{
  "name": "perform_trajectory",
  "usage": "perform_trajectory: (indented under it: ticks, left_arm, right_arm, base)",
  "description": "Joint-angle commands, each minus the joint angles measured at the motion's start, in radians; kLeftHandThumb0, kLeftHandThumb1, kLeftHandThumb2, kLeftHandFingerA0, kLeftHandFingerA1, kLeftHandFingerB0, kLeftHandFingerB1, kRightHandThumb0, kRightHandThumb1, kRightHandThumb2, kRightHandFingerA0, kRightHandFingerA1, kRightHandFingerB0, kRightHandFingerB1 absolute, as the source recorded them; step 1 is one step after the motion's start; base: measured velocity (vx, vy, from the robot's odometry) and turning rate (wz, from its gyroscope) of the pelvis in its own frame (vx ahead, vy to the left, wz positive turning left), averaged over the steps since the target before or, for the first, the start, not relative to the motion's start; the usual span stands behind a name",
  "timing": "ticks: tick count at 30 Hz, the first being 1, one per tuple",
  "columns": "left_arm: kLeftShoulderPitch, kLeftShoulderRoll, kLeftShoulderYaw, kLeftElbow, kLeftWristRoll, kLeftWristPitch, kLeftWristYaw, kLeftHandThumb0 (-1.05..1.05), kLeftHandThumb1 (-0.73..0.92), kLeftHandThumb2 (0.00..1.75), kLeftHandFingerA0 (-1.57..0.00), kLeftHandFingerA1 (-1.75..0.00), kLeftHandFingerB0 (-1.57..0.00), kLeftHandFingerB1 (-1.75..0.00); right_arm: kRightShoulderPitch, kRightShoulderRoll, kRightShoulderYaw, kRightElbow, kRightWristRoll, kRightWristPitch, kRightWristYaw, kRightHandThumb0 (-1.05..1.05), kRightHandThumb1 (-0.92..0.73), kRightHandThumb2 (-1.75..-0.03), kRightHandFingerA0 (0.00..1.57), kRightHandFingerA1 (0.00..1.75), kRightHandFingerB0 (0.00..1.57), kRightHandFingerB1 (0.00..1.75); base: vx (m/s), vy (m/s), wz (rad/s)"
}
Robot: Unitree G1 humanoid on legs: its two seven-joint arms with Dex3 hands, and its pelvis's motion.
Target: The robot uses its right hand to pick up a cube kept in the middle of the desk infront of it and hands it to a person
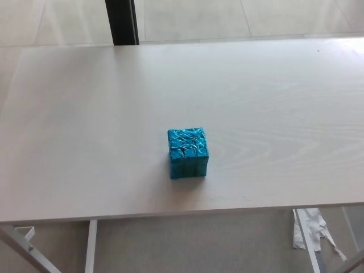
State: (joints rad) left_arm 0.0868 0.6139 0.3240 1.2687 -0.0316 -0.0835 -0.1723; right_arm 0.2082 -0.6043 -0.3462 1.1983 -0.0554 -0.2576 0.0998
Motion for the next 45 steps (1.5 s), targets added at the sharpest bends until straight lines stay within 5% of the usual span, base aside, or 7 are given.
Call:
perform_trajectory:
  ticks: [1,5,10,18,21,25,45]
  left_arm:
    - [0.0,0.021,0.012,0.013,-0.021,-0.041,-0.041,-0.62,0.45,0.88,-0.29,-0.55,-0.46,-0.56]
    - [-0.004,0.015,0.03,0.02,-0.039,-0.042,-0.044,-0.61,0.57,0.58,-0.54,-0.5,-0.52,-0.4]
    - [0.002,0.009,0.047,0.018,-0.052,-0.056,-0.059,-0.64,0.45,0.85,-0.52,-0.61,-0.46,-0.53]
    - [-0.003,0.009,0.045,0.018,-0.048,-0.045,-0.058,-0.63,0.58,0.58,-0.6,-0.52,-0.53,-0.39]
    - [0.0,0.0,0.048,0.019,-0.051,-0.059,-0.054,-0.63,0.58,0.58,-0.61,-0.53,-0.53,-0.4]
    - [-0.002,0.002,0.044,0.016,-0.047,-0.056,-0.052,-0.64,0.46,0.87,-0.57,-0.63,-0.44,-0.53]
    - [-0.004,-0.002,0.038,0.006,-0.043,-0.057,-0.065,-0.65,0.45,0.85,-0.55,-0.62,-0.49,-0.55]
  right_arm:
    - [-0.017,-0.004,-0.132,0.009,0.169,-0.043,0.103,-0.46,-0.55,-0.57,0.65,0.99,0.41,0.34]
    - [-0.032,0.007,-0.231,-0.013,0.24,-0.023,0.096,-0.48,-0.51,-0.6,0.98,1.66,0.42,0.37]
    - [-0.085,0.006,-0.376,-0.079,0.343,-0.022,0.06,-0.58,-0.42,-0.77,1.04,1.21,0.37,0.46]
    - [-0.118,0.05,-0.479,-0.437,0.441,-0.035,0.111,-0.54,-0.54,-0.6,0.93,1.59,0.35,0.34]
    - [-0.181,0.088,-0.439,-0.9,0.526,0.073,0.059,-0.73,-0.39,-0.78,0.84,0.6,0.43,0.48]
    - [-0.205,0.101,-0.377,-1.199,0.558,0.173,-0.015,-0.67,-0.5,-0.56,0.62,0.38,0.48,0.39]
    - [-0.674,0.27,0.337,-1.376,0.059,0.332,0.096,-0.72,-0.45,-0.81,0.17,0.5,0.14,0.4]
  base:
    - [0.0,0.0,0.0]
    - [0.0,0.0,0.0]
    - [0.0,0.0,0.0]
    - [0.0,0.0,0.0]
    - [0.0,0.0,0.0]
    - [0.0,0.0,0.0]
    - [0.0,0.0,0.0]
